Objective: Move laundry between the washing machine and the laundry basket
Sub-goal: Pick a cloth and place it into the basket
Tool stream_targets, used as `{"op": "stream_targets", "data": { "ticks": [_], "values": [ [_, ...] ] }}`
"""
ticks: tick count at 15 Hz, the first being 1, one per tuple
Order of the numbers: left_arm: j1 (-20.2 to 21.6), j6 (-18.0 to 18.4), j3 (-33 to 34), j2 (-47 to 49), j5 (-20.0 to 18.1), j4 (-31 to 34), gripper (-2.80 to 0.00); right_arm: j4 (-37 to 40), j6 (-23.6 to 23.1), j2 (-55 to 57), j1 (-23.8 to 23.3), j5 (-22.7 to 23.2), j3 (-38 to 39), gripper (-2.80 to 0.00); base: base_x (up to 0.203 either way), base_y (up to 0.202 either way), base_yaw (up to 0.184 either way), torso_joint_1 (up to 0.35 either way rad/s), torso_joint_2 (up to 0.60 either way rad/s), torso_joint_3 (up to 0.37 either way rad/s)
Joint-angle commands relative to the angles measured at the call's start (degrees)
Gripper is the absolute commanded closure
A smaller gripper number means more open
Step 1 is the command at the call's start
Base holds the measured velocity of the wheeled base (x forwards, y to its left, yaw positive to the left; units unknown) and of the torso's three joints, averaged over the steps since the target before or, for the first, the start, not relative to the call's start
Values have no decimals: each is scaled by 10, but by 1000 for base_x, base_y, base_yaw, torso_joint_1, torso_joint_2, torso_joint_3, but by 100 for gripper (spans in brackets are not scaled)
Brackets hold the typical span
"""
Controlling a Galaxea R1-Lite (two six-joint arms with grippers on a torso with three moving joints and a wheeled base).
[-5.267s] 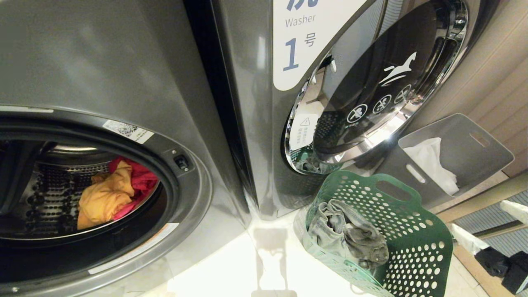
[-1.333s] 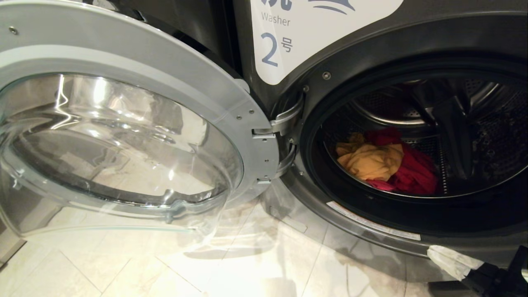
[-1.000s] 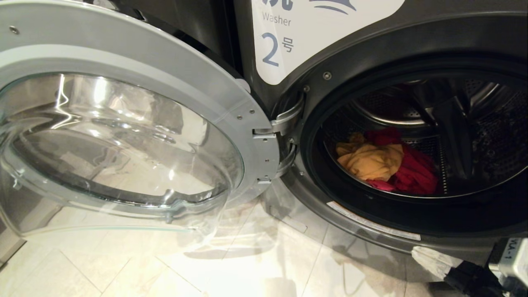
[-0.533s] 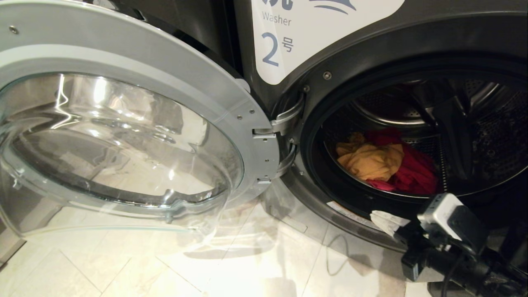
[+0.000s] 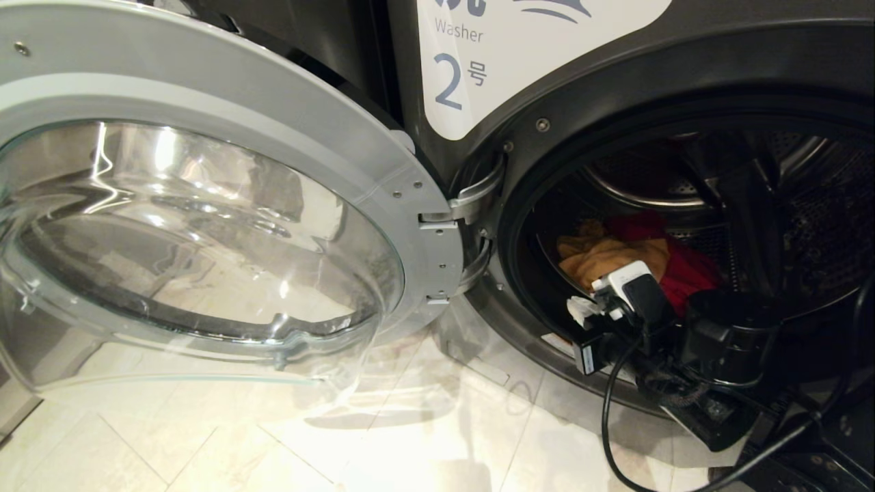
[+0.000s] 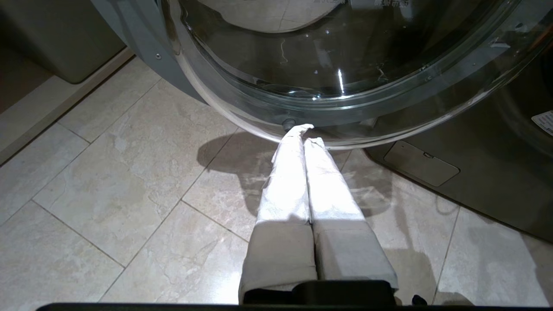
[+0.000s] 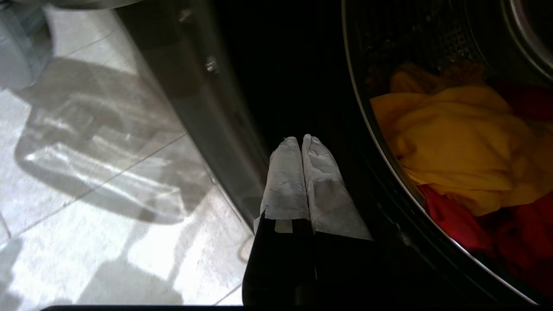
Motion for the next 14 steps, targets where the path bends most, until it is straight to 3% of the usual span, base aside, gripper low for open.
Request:
{"op": "stream_targets", "data": {
  "ticks": [1,7,10,11,14],
  "values": [
    [0,0,23,1,1,-1,0,-6,11,68,-24,-6,-47,0,0,0,0,0,0,0],
    [0,-1,23,1,0,-1,0,-5,30,134,-75,-68,-145,0,0,0,0,0,0,0],
    [0,-1,23,1,1,-1,0,3,40,141,-100,-74,-167,0,0,0,0,0,0,0],
    [0,0,23,1,0,-1,0,4,46,142,-102,-76,-175,-280,0,0,0,0,0,0],
    [0,0,23,1,0,-1,0,32,65,152,-122,-83,-211,-280,0,0,0,0,0,0]
  ]
}}
